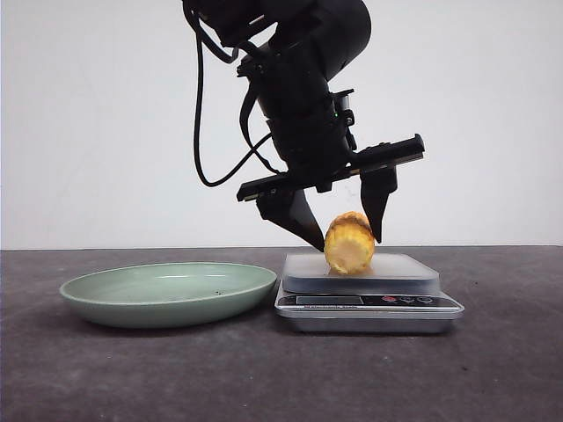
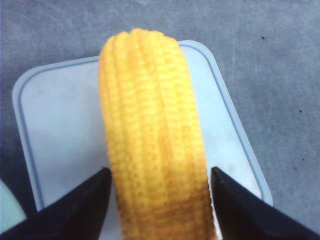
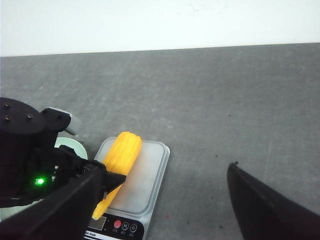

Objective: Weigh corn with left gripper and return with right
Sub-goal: 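Raise the open left gripper away from the scale, then lower the right gripper over the corn on the scale and close it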

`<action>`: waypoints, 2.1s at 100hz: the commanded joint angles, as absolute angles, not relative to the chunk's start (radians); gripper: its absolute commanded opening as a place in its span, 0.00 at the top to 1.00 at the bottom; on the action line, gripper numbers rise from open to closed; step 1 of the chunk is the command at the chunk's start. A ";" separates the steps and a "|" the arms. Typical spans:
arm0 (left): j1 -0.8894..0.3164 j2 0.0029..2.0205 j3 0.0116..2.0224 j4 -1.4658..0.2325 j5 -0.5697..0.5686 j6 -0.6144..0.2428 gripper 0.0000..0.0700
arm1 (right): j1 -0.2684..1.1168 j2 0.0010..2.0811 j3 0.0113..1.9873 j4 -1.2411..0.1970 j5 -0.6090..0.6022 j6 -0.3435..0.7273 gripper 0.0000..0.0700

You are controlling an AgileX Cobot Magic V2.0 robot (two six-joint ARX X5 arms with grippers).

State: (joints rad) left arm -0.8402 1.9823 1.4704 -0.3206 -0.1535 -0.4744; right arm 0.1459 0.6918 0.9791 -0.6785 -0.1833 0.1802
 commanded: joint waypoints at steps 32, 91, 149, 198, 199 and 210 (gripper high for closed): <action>-0.852 1.902 1.504 -0.324 -0.147 -0.409 0.42 | 0.150 0.697 0.997 -0.685 -0.183 0.171 0.27; -0.853 1.274 1.501 -0.715 -0.402 -0.144 0.42 | 0.150 0.697 0.997 -0.703 -0.184 0.164 0.27; -0.853 0.689 1.429 -1.136 -0.720 -0.295 0.42 | 0.156 0.709 0.997 -0.669 -0.184 0.163 0.27; -0.851 0.443 1.273 -1.344 -0.786 -0.481 0.44 | 0.390 0.960 0.997 -0.488 -0.108 0.184 0.27; -0.851 0.443 1.270 -1.343 -0.784 -0.483 0.44 | 0.395 0.970 0.997 -0.482 -0.105 0.187 0.27; -0.851 0.444 1.231 -1.324 -0.759 -0.490 0.44 | 0.447 1.081 0.997 -0.417 -0.100 0.216 0.27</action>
